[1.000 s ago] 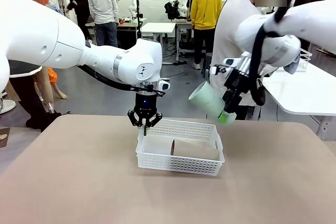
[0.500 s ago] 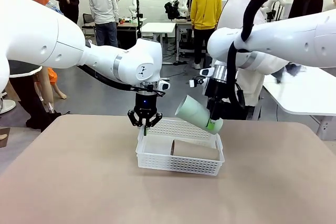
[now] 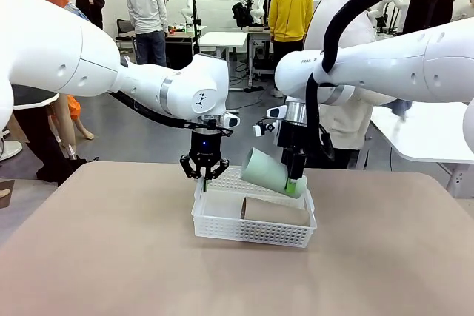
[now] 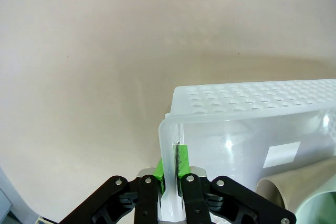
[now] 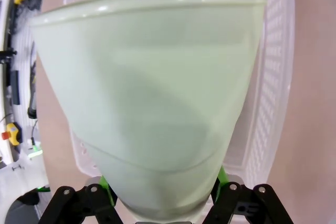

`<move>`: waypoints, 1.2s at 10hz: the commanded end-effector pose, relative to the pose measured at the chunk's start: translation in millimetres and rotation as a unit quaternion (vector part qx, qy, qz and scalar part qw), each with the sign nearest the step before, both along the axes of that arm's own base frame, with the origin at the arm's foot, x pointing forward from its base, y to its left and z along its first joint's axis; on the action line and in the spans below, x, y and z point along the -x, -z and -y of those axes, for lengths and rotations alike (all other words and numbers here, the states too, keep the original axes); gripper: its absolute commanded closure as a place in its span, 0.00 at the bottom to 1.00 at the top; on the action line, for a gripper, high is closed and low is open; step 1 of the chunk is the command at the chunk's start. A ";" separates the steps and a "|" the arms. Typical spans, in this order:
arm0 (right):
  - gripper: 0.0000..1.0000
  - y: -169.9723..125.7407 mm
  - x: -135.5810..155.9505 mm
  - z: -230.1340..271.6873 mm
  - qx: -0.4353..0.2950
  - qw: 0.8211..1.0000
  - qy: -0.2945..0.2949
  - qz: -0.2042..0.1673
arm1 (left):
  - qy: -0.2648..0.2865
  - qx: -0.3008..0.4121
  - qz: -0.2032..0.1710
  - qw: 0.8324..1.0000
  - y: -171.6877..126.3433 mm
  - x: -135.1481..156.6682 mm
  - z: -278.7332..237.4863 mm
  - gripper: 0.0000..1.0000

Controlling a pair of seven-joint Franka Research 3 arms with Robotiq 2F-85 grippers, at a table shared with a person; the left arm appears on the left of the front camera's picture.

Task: Clean and organize the cups into the basket.
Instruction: Pick up the Reusable plastic cup from the right side of the table and stack it inside the Organizing basket in the center of the table.

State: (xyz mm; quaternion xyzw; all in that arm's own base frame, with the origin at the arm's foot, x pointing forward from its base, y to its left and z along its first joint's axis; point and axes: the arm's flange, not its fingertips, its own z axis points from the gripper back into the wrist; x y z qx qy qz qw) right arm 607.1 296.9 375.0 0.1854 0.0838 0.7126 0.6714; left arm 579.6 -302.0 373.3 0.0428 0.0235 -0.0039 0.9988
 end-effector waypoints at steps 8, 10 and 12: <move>0.21 31.5 -11.3 -8.4 0.019 1.000 -0.021 -0.006 | -0.001 0.001 0.001 1.000 -1.3 0.1 -1.4 0.97; 0.03 30.4 -10.8 -5.6 0.015 1.000 -0.020 -0.018 | -0.001 0.001 0.001 1.000 -1.3 0.1 -1.4 0.97; 0.00 19.0 -5.4 -1.1 -0.004 1.000 -0.022 -0.008 | -0.001 0.001 0.001 1.000 -1.3 0.1 -1.4 0.97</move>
